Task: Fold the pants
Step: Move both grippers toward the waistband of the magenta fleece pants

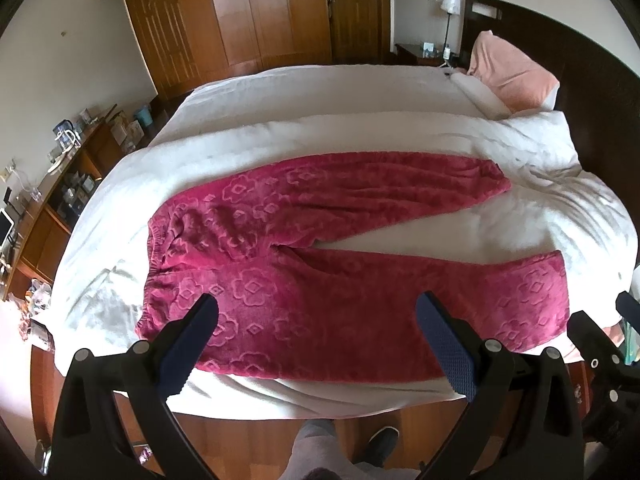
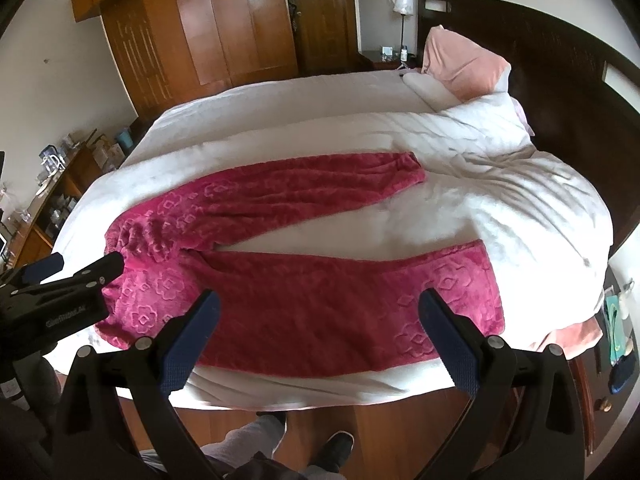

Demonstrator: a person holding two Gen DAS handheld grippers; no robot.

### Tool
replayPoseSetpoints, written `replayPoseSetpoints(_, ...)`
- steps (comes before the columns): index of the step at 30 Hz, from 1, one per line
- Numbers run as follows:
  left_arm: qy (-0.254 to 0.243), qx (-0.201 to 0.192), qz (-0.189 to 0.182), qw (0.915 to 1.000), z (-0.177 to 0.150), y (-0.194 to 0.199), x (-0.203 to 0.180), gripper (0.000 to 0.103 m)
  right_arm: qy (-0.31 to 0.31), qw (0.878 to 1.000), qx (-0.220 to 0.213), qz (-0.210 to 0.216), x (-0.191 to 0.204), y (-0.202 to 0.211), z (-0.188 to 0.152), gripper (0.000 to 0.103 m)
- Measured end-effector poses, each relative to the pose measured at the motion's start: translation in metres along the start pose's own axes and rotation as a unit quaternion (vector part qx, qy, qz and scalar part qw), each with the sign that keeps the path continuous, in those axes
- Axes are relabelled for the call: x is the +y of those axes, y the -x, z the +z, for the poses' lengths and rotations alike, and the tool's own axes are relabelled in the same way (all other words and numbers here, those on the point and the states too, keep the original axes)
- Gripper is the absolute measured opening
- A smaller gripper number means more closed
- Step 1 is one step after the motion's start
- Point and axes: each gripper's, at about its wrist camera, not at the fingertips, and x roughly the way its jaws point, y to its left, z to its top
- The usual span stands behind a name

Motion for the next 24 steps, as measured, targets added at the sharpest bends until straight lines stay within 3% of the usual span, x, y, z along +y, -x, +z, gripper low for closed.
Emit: replayPoseSetpoints(24, 0.001, 0.061, 0.008, 0.9981, 0.034, -0.065, 0.029, 0.098, 0.006, 0.999, 0.049, -0.010, 0.028, -0.070, 0.038, 0.100)
